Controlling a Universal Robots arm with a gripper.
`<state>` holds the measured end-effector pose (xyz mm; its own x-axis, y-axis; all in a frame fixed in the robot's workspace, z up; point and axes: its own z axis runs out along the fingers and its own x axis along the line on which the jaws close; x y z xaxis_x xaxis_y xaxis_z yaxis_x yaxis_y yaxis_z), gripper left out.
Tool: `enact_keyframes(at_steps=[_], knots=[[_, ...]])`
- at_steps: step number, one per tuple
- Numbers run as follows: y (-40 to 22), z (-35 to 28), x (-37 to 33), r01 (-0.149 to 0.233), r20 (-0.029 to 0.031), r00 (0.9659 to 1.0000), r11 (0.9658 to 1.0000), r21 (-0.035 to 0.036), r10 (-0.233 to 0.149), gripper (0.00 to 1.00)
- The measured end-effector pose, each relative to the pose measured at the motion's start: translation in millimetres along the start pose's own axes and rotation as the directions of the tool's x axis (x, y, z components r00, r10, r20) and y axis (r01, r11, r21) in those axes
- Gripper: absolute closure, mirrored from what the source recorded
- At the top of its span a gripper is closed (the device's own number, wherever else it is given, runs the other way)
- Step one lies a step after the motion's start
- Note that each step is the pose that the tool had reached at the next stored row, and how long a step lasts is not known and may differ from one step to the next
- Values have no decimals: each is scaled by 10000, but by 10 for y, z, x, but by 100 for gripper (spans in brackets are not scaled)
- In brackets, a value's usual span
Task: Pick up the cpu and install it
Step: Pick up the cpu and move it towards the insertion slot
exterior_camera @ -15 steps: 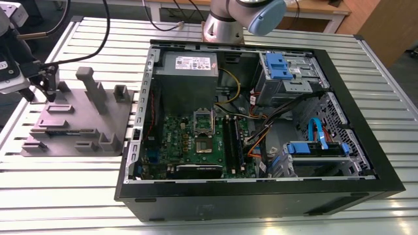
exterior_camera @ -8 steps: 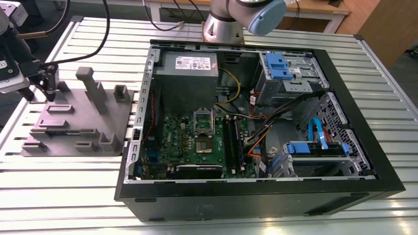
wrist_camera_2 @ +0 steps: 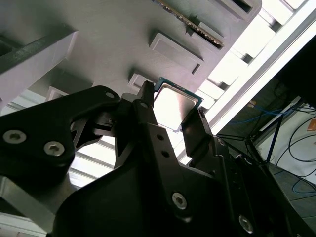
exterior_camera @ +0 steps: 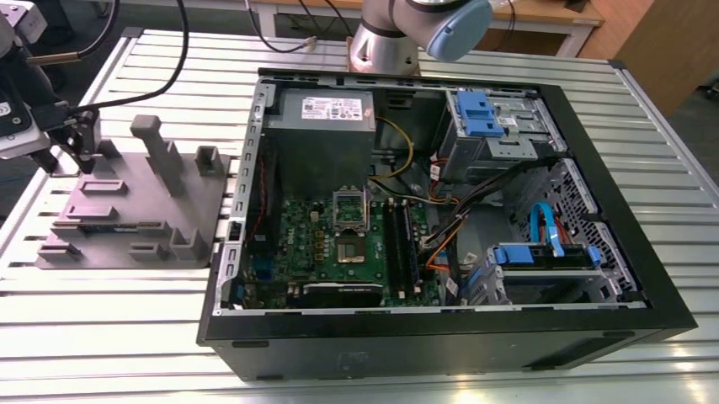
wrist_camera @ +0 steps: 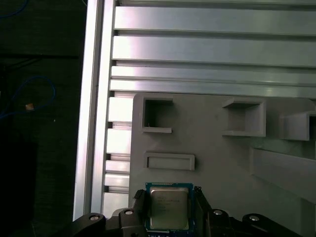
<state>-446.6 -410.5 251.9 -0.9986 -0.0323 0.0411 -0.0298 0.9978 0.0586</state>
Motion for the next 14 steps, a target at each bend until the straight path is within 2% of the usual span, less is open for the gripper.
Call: enact_keyframes(at_steps=[14], knots=[[1,-14,1,0,-2,10000,10000,1,0,53]])
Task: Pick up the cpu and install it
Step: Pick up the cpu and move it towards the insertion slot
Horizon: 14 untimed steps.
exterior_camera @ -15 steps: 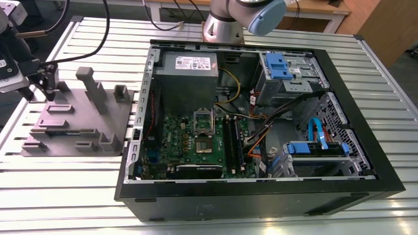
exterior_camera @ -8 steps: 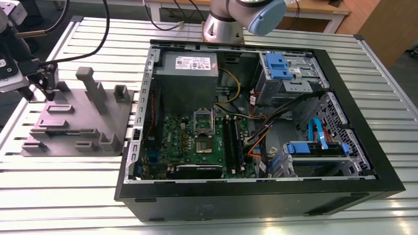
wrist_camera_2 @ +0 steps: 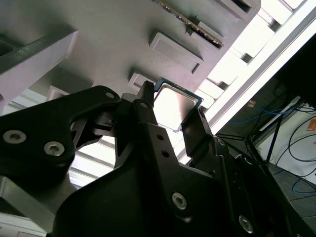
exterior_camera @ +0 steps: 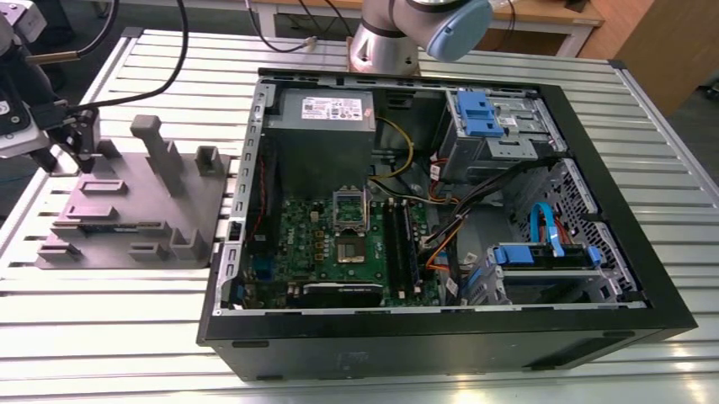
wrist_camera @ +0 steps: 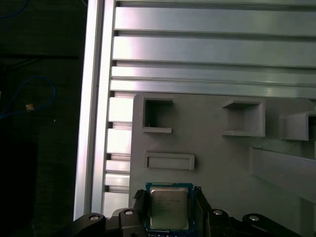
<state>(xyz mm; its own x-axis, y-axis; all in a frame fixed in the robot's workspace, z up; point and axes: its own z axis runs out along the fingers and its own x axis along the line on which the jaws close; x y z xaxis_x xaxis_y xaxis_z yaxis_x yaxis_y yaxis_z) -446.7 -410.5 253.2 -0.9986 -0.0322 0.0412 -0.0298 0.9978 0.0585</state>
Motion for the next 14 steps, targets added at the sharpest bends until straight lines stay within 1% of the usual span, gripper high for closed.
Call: enact_keyframes(at_steps=[6,14], knots=[[2,-37,1,0,1,10000,10000,0,0,53],[6,-109,4,0,1,10000,10000,0,0,53]])
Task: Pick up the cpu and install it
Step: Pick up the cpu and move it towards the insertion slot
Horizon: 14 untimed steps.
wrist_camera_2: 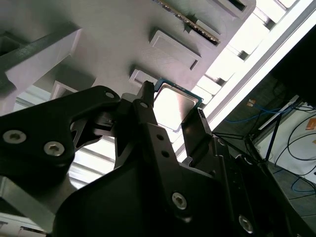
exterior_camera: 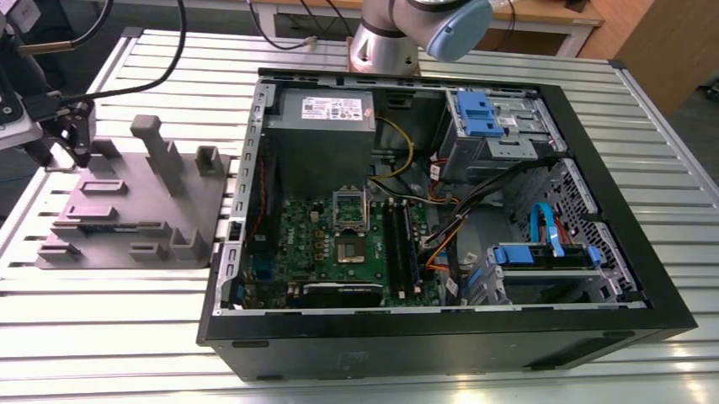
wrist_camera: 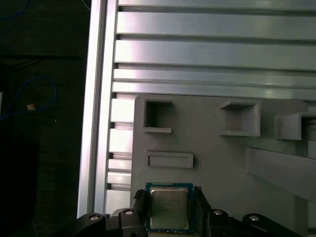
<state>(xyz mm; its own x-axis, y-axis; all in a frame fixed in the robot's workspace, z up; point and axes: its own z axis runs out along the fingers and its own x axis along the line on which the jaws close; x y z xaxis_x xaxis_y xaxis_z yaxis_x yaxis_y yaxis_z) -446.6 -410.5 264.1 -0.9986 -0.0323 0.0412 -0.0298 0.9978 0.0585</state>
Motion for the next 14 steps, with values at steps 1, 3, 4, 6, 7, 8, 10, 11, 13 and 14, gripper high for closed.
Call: enact_keyframes(at_steps=[1,3,4,6,7,8,10,11,13,14], knots=[[0,-7,0,0,1,10000,10000,0,0,53],[1,-24,1,0,1,10000,10000,0,0,53],[2,-32,2,0,0,10000,10000,1,0,53],[3,-49,2,0,0,10000,10000,0,0,53],[3,-57,2,0,1,10000,10000,0,0,53],[4,-65,3,0,0,10000,10000,0,0,53],[5,-82,3,0,0,10000,10000,0,0,53],[5,-90,4,0,0,10000,10000,0,0,53],[6,-104,4,0,1,10000,10000,0,0,53],[6,-111,5,0,1,10000,10000,0,0,53]])
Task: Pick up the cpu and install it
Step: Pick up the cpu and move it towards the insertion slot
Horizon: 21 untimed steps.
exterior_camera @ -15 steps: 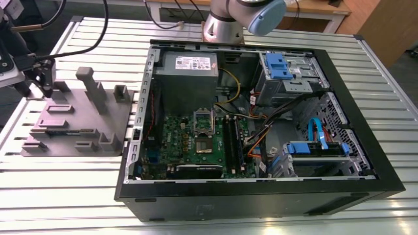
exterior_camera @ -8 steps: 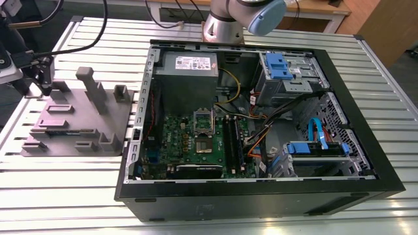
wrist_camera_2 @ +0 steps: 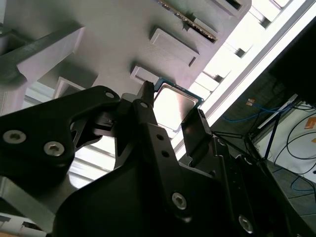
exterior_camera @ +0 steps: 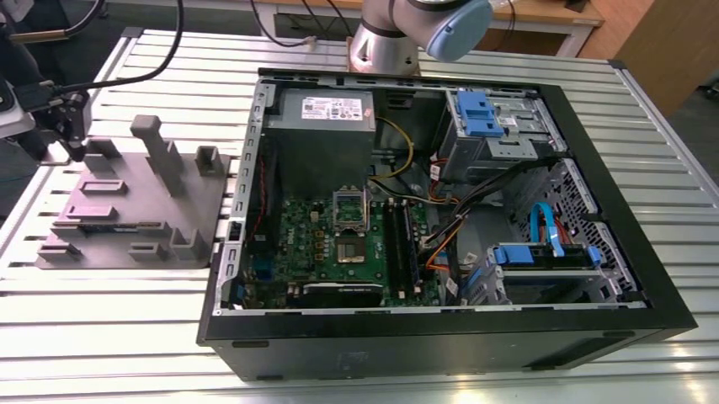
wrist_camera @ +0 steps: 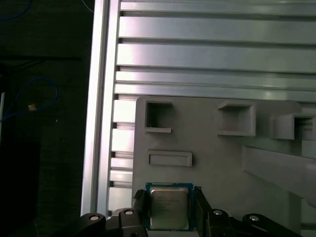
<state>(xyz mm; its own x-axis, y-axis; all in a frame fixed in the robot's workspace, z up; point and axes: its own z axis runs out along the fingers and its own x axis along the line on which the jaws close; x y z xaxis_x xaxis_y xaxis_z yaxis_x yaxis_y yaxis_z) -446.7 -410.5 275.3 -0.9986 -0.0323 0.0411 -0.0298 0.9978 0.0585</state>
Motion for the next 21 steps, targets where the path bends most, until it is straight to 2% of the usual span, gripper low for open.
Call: enact_keyframes(at_steps=[14,21], knots=[[0,-15,-20,-1,-1,10000,10000,1,1,53],[5,-95,-17,-1,1,10000,10000,0,1,53]])
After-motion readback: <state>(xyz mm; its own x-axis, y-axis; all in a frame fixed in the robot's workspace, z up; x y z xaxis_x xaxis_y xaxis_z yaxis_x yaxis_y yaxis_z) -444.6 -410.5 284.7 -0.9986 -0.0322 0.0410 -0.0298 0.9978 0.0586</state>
